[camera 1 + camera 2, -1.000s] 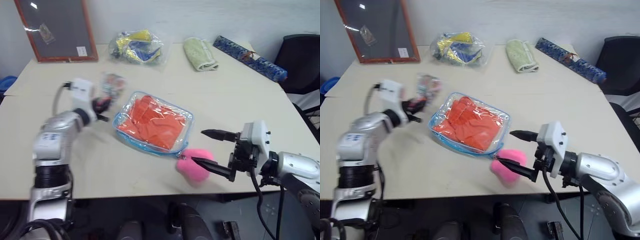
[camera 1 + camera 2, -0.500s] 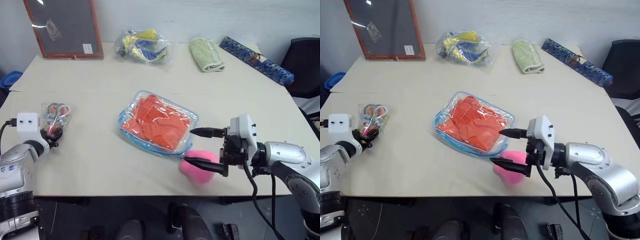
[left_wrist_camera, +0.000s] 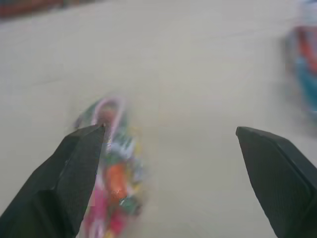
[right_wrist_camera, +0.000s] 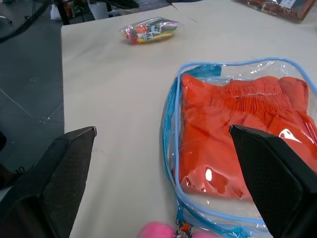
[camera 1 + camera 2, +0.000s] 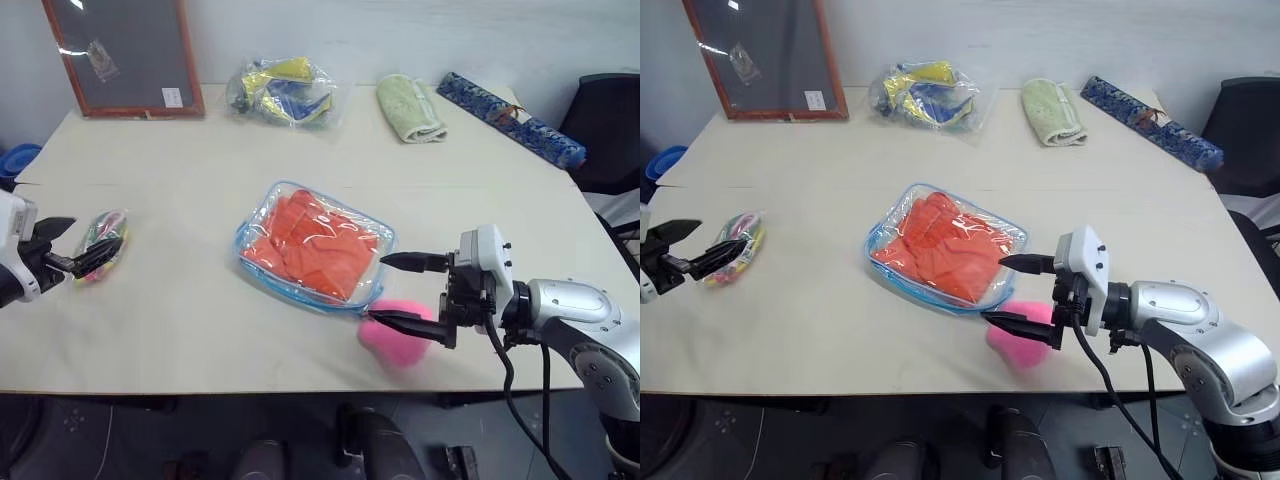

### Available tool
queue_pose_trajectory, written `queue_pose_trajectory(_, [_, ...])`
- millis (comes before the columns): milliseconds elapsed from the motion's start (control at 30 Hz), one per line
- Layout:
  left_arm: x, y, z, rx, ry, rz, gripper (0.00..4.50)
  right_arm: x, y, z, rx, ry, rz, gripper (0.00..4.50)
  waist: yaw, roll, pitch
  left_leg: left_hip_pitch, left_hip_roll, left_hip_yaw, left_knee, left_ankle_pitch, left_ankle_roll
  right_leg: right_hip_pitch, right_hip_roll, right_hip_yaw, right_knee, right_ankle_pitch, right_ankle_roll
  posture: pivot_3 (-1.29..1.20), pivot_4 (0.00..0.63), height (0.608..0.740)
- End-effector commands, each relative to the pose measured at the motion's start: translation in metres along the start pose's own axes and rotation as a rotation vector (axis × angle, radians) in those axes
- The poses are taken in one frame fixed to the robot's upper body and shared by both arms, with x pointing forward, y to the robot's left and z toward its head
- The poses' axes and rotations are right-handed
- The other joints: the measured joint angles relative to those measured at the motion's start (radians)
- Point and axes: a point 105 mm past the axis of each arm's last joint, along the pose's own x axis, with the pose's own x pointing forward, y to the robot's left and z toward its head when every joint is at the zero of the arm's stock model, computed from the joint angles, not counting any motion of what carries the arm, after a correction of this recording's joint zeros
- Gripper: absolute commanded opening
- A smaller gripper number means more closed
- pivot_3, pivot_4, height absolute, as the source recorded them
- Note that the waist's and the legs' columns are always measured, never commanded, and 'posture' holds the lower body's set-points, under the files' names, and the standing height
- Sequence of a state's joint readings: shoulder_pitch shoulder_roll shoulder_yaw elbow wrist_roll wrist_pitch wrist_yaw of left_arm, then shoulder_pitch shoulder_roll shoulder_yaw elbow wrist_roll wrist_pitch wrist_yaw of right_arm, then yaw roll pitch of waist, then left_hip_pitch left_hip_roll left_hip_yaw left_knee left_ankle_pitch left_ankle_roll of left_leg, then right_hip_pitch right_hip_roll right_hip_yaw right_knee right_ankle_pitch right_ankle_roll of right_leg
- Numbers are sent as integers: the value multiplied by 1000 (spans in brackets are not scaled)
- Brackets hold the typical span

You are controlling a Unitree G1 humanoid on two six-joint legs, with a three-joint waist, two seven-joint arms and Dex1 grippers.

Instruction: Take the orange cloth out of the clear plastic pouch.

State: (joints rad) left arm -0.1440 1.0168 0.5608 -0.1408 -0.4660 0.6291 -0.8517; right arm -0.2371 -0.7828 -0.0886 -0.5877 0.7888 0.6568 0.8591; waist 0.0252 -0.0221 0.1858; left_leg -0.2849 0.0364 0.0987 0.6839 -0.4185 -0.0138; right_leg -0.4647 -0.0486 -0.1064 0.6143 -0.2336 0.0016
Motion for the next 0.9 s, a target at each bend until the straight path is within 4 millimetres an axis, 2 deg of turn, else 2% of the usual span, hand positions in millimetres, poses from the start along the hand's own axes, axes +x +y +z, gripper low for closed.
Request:
queue_pose_trajectory(33, [21,-50,21,249,5,-326,4488,-4,1,8,-37,-17,-31,4500,3,1,0,0,-1,0,0,0,0,0,0,0,0,0,0,0,150,740])
queue_pose_trajectory(133, [46,-68,5,544,103,-464,4488,-6,1,7,-34,-18,-52,4500,-1,2,1,0,-1,1,0,0,0,0,0,2,1,0,0,0,150,740])
queue_pose_trajectory(300, [97,-70,-13,916,127,-569,4488,-8,6,5,-38,-9,-94,4500,-5,2,1,-4,0,4,-1,0,0,0,4,3,2,0,0,0,150,740])
queue_pose_trajectory(367, [111,-68,-13,989,109,-581,4488,-9,7,5,-36,-12,-107,4500,-10,2,1,-4,0,5,-1,0,0,0,4,3,1,0,0,0,150,740])
queue_pose_trajectory(467, [133,-72,-2,1013,23,-573,4488,-11,11,4,-30,-20,-130,4500,-6,2,1,-5,0,6,0,0,2,0,4,2,0,1,1,0,150,740])
queue_pose_trajectory(567, [145,-78,4,1026,-33,-585,4488,-14,14,3,-23,-17,-157,4500,-3,2,1,-7,-1,6,0,0,3,0,4,1,2,2,2,0,150,740])
queue_pose_trajectory(667, [149,-82,3,1012,-54,-614,3949,-18,17,1,-17,-11,-173,4500,-4,2,1,-8,-1,7,0,-1,3,-1,4,1,1,2,3,0,150,740])
queue_pose_trajectory(900, [147,-87,-12,976,-28,-673,1778,-21,21,-2,-14,-4,-184,4500,-3,1,1,-8,-2,7,2,0,4,0,3,1,0,2,3,0,150,740])
